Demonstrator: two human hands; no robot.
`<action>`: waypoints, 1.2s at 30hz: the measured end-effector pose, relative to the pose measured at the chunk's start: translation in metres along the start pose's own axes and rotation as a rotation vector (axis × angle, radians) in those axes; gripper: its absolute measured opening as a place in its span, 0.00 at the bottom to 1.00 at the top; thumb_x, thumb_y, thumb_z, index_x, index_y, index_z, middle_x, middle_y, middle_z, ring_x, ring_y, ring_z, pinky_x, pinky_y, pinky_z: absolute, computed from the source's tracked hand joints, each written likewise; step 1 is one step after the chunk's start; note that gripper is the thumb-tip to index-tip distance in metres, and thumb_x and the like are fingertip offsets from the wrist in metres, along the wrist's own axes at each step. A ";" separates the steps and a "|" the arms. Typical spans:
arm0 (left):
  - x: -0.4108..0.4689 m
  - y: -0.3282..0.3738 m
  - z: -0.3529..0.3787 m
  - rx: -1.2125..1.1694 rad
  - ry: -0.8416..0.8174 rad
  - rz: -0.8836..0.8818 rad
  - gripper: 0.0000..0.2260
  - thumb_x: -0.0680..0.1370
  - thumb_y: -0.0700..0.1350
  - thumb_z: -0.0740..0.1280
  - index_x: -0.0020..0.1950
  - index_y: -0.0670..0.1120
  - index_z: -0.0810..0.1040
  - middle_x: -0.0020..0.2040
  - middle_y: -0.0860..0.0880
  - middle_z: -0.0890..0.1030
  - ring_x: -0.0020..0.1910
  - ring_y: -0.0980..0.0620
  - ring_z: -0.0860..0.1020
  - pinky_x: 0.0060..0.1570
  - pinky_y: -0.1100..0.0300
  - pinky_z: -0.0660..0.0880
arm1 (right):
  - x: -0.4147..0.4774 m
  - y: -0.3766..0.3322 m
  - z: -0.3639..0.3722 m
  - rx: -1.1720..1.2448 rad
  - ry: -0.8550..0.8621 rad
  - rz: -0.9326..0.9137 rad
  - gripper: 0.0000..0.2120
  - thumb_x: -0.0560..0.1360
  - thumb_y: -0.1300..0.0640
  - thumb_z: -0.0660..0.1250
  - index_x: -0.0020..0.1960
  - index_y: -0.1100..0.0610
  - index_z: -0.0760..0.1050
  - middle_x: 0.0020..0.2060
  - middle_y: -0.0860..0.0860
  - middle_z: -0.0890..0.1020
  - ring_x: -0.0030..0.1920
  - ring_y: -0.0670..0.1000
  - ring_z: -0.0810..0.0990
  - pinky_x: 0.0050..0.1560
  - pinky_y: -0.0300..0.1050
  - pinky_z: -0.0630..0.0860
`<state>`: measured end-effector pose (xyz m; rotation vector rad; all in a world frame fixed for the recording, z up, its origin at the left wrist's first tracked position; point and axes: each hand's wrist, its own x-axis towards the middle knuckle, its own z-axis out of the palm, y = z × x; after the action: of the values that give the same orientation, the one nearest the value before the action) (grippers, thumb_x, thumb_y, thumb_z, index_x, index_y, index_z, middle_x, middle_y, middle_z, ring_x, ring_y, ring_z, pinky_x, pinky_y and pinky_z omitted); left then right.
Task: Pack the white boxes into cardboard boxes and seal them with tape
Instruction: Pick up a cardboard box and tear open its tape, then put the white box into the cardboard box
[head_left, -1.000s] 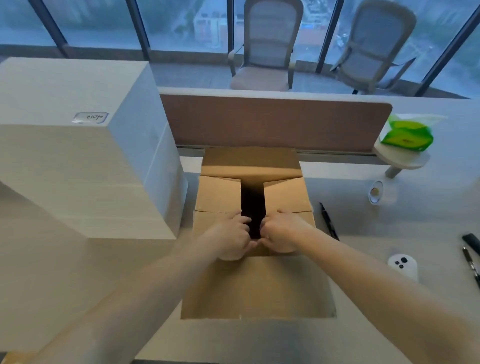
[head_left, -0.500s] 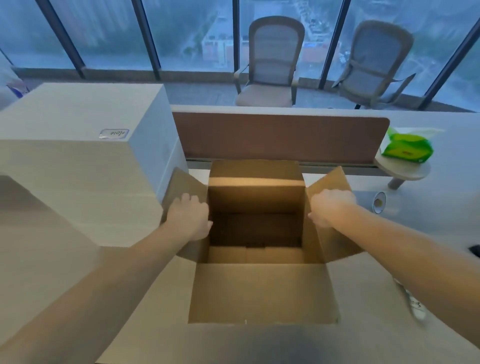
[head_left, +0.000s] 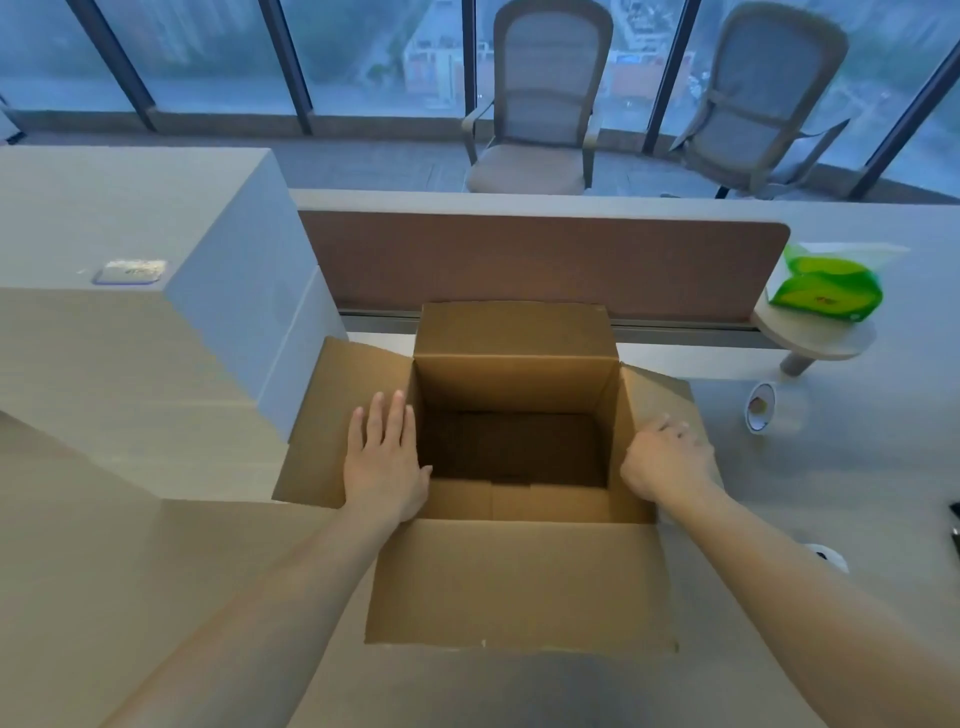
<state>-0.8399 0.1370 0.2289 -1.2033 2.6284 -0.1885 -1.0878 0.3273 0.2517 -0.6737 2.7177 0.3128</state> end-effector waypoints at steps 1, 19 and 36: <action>0.006 0.005 0.000 -0.047 0.002 -0.012 0.39 0.81 0.65 0.54 0.81 0.46 0.38 0.81 0.44 0.35 0.79 0.40 0.33 0.77 0.43 0.37 | 0.006 0.002 -0.001 0.043 -0.007 -0.003 0.33 0.79 0.49 0.60 0.77 0.64 0.52 0.72 0.64 0.66 0.70 0.63 0.67 0.69 0.57 0.68; 0.031 0.010 0.013 -0.875 -0.142 -0.249 0.34 0.83 0.43 0.60 0.82 0.55 0.43 0.80 0.48 0.62 0.74 0.44 0.68 0.69 0.51 0.69 | 0.030 0.002 0.025 0.685 -0.076 -0.072 0.13 0.83 0.57 0.55 0.66 0.59 0.65 0.58 0.57 0.75 0.49 0.52 0.76 0.43 0.46 0.71; -0.106 -0.167 -0.170 -1.005 0.485 0.243 0.20 0.81 0.46 0.67 0.73 0.47 0.69 0.50 0.54 0.78 0.44 0.54 0.79 0.43 0.73 0.73 | -0.164 -0.162 -0.172 0.622 0.092 -0.688 0.16 0.81 0.46 0.60 0.62 0.54 0.77 0.51 0.47 0.82 0.52 0.47 0.81 0.58 0.50 0.78</action>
<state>-0.6978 0.1112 0.4461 -1.1193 3.3744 1.1455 -0.9160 0.2057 0.4483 -1.3439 2.2591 -0.6998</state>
